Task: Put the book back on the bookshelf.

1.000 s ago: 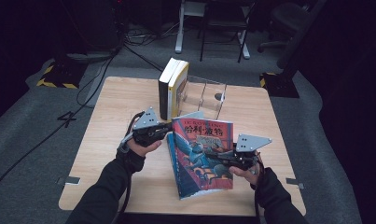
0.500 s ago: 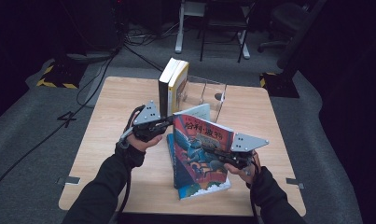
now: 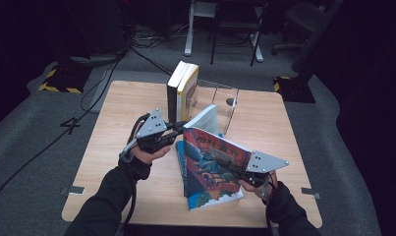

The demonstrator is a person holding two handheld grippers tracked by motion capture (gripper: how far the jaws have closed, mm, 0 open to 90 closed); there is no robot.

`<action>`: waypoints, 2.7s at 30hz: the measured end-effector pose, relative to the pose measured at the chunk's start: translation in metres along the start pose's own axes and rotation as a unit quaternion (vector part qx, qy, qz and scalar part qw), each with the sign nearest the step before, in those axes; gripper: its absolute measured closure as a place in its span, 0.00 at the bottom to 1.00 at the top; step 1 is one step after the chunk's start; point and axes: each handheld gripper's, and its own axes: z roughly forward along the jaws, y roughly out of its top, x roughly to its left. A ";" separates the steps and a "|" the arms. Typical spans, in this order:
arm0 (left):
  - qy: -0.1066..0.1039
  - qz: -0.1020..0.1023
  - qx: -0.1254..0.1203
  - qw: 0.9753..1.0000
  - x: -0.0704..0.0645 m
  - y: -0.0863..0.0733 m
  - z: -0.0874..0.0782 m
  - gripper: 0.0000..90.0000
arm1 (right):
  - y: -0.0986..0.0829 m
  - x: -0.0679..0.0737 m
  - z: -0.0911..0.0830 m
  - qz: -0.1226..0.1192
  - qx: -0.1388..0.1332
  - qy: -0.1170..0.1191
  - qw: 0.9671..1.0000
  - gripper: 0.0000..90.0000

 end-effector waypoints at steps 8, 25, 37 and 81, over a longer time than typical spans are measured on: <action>0.012 0.017 0.044 0.999 -0.024 -0.018 -0.012 0.71 | -0.005 0.005 -0.008 0.004 -0.011 -0.008 1.000 0.97; -0.059 -0.010 0.108 0.992 -0.058 -0.056 -0.012 0.51 | -0.008 0.004 -0.008 0.006 -0.015 -0.012 1.000 0.97; -0.092 -0.021 0.153 0.984 -0.082 -0.081 0.022 0.39 | -0.008 0.006 -0.009 0.002 -0.016 -0.014 1.000 0.97; -0.069 0.054 0.068 0.994 -0.085 -0.060 0.033 0.72 | 0.000 -0.008 -0.046 -0.010 -0.042 -0.084 0.996 0.86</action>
